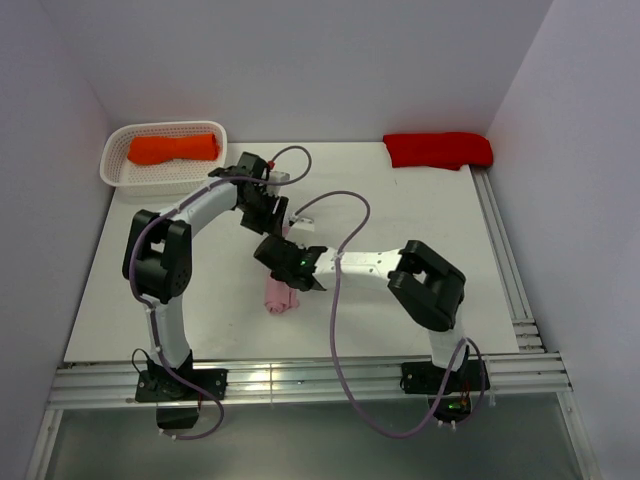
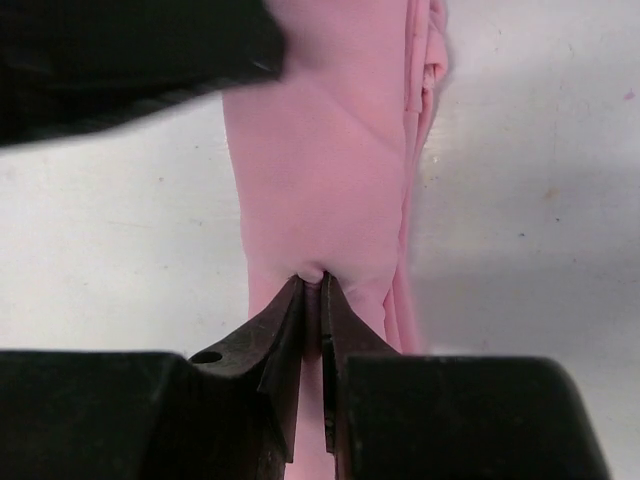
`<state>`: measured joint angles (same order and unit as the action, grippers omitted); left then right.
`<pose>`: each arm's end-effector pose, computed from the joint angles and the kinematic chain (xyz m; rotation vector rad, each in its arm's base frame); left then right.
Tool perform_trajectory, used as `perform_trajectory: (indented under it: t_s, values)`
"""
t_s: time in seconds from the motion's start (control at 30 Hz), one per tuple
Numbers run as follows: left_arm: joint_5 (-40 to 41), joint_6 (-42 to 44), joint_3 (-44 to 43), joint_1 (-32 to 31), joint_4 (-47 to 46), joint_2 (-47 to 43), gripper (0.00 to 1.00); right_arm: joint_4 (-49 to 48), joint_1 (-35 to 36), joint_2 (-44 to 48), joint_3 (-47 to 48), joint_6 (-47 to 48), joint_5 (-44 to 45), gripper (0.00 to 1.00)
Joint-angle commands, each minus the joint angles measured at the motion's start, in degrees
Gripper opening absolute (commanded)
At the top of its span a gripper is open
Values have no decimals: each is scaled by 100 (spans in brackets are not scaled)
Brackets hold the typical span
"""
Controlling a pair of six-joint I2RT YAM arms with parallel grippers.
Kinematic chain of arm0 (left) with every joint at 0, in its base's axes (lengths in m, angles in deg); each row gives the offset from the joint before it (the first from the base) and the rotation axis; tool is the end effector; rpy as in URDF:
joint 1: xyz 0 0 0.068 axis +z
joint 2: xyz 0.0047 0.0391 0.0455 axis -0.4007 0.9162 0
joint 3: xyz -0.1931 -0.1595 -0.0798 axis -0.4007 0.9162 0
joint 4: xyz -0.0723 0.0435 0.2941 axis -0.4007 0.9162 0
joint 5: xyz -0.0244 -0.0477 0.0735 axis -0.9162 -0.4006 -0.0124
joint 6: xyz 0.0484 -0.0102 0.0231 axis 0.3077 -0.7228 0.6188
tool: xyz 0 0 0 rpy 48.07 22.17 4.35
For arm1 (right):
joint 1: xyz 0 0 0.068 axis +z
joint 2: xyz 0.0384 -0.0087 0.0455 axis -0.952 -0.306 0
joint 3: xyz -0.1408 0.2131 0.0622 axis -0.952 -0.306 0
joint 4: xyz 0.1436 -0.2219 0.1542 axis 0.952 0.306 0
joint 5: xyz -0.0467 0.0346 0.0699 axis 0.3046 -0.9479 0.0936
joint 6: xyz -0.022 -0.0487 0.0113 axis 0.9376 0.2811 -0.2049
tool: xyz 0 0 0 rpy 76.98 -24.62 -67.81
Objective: Roll the t-shirts
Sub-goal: Roll the tshirt
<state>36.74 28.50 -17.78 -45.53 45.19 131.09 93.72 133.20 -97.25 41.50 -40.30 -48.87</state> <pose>0.4129 -0.1762 0.1747 0.5720 2.7187 -0.4675 0.2317 0.3815 0.1396 0.1799 2.3792 0.3649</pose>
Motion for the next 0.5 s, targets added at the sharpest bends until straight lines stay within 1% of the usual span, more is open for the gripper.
perform_trajectory:
  t_s: [0.0, 0.03, 0.07, 0.1, 0.17, 0.2, 0.23, 0.27, 0.3, 0.33, 0.4, 0.43, 0.47]
  values:
    - [-631, 329, -300, 362, 129, -358, 66, -1075, -308, 455, -944, -256, -789, 10]
    - [-790, 374, -256, 459, 129, -402, 67, -1408, -362, 517, -1104, -353, -903, 9]
    - [-887, 400, -134, 495, 129, -446, 68, -1542, -406, 613, -1237, -397, -974, 9]
    - [-1219, 479, -63, 538, 120, -508, 69, -1656, -484, 658, -1455, -459, -1105, 9]
    - [-1537, 558, 208, 652, 50, -570, 70, -2077, -546, 754, -1694, -643, -1237, 8]
    - [-1678, 559, 288, 688, 32, -596, 70, -2227, -573, 781, -1956, -713, -1412, 8]
    - [-2010, 611, 367, 714, -11, -605, 70, -2568, -634, 808, -2089, -862, -1492, 8]
    - [-2178, 620, 551, 784, -99, -614, 71, -2737, -678, 834, -2343, -933, -1589, 8]
    - [-2293, 638, 631, 828, -152, -622, 71, -2877, -705, 843, -2441, -995, -1659, 8]
    - [-2625, 664, 710, 881, -187, -614, 72, -3027, -748, 843, -2520, -1082, -1721, 8]
    - [-2891, 682, 930, 917, -336, -561, 72, -3142, -766, 817, -2670, -1144, -1774, 7]
    - [-3170, 699, 983, 925, -389, -535, 72, -3325, -775, 808, -2731, -1232, -1879, 7]
    - [-3225, 673, 1114, 926, -459, -500, 72, -3440, -793, 790, -2871, -1276, -1914, 7]
